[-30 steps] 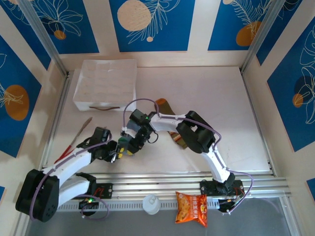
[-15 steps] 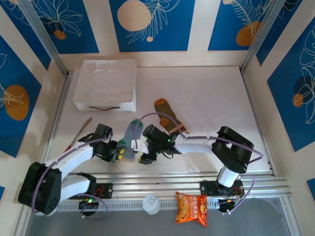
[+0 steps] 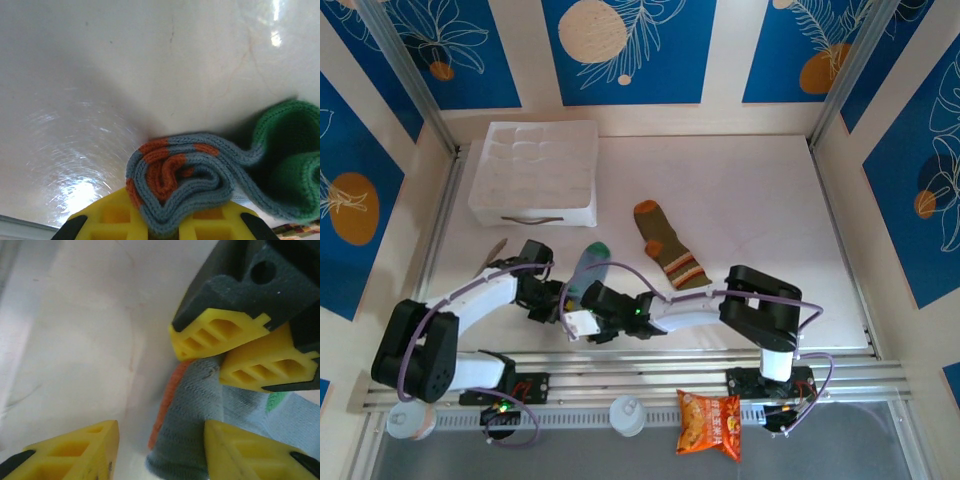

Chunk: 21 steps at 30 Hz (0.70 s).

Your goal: Roll the socks

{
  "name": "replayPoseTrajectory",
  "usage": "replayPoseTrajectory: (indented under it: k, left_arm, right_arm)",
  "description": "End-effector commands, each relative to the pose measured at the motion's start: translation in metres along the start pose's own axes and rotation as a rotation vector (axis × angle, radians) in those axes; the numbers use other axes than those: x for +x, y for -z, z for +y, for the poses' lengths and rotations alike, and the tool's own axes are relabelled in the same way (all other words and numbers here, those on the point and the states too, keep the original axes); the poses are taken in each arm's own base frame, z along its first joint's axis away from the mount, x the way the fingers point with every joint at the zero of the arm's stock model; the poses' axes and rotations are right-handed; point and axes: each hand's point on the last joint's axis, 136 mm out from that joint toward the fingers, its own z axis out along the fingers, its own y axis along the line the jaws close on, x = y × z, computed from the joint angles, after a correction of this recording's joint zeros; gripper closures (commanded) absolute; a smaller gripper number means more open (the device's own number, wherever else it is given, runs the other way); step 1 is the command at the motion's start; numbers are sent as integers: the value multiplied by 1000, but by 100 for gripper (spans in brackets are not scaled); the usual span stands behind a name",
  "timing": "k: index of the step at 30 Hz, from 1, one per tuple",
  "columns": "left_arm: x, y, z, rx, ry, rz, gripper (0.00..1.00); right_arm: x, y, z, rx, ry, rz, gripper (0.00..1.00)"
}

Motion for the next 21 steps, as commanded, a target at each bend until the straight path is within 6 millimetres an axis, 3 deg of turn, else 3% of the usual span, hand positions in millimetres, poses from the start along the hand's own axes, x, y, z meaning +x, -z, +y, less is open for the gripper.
replayPoseTrajectory:
  k: [1, 7, 10, 14, 21]
  left_arm:
    - [-18, -15, 59, -227, 87, -68, 92]
    - [-18, -9, 53, -201, 83, -68, 92]
    - [-15, 0, 43, -145, 66, -69, 81]
    - [-10, 16, 29, -42, 52, -72, 60]
    - [-9, 39, 17, 81, 44, -85, 35]
  right_arm:
    - [-6, -6, -16, 57, 16, 10, 56]
    - [19, -22, -6, 11, -54, 100, 90]
    - [36, -26, 6, -47, -115, 149, 98]
    - [51, -27, 19, -133, -242, 189, 100]
    - [69, -28, 39, -299, -450, 250, 100]
